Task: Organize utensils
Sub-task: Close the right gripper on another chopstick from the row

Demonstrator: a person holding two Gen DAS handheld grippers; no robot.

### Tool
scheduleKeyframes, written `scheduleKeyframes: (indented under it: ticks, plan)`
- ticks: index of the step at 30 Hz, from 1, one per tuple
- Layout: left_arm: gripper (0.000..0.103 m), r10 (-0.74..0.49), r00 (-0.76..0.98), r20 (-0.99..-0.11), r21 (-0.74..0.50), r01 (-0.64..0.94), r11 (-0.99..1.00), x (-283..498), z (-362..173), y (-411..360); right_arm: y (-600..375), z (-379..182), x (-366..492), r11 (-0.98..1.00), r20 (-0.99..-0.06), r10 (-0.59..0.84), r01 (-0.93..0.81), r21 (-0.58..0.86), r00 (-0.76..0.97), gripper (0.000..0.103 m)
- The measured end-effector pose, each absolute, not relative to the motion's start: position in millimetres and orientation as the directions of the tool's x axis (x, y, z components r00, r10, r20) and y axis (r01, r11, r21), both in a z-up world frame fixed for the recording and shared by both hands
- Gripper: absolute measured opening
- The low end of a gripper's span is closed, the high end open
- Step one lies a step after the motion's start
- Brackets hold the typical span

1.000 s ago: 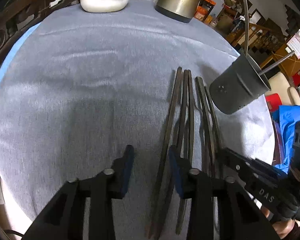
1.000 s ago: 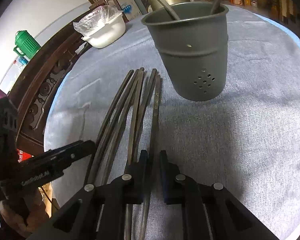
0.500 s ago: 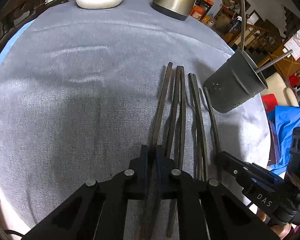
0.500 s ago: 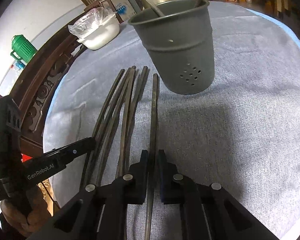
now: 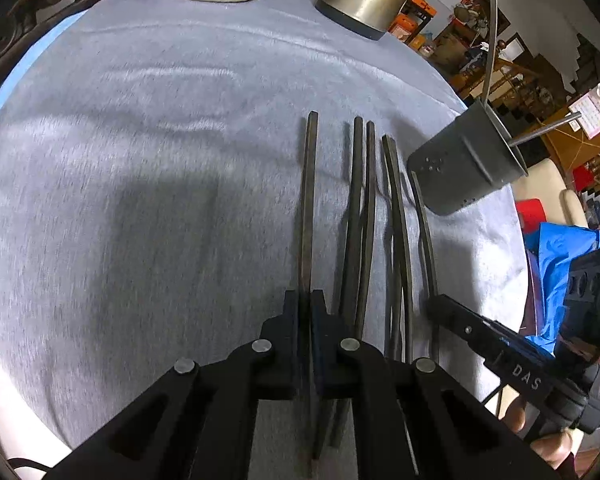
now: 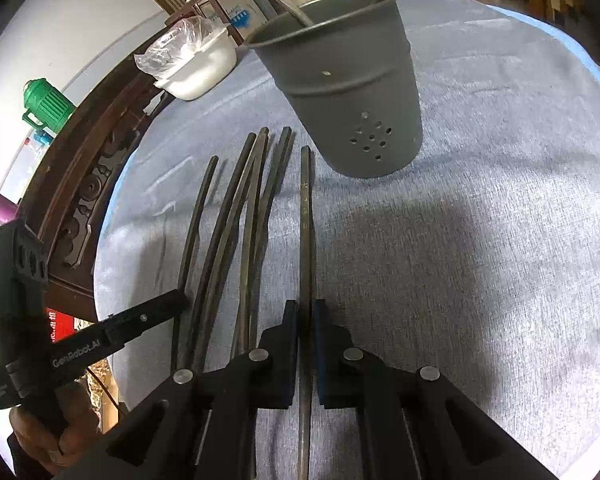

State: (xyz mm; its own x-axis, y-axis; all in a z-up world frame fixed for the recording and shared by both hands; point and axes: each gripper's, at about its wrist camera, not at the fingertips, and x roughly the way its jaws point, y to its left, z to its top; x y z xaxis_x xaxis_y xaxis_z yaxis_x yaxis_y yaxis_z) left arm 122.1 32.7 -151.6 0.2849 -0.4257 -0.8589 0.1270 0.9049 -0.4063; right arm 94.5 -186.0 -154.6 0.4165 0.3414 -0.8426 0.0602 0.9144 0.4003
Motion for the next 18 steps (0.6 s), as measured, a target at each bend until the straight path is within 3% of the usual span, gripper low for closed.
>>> scheduleKeyframes:
  ticks: [10,15,17,18]
  plan:
    - [0.007,-0.406,0.243,-0.881,-0.391,0.107,0.914,128,-148,47,-191,-154,104,0.912,-0.868,0.354,0.079,0.404,0.349,0.012]
    - [0.015,-0.396,0.243,-0.886,-0.379,0.113,0.918,151,-144,46,-193,-150,128,0.920,-0.872,0.337,0.075,0.386,0.356,0.026]
    - [0.015,-0.389,0.246,-0.888,-0.371,0.120,0.921,161,-143,45,-190,-149,138,0.926,-0.874,0.324,0.069,0.371,0.362,0.039]
    - [0.015,-0.386,0.246,-0.889,-0.368,0.119,0.922,164,-143,43,-188,-148,142,0.933,-0.878,0.305,0.069,0.353,0.370,0.041]
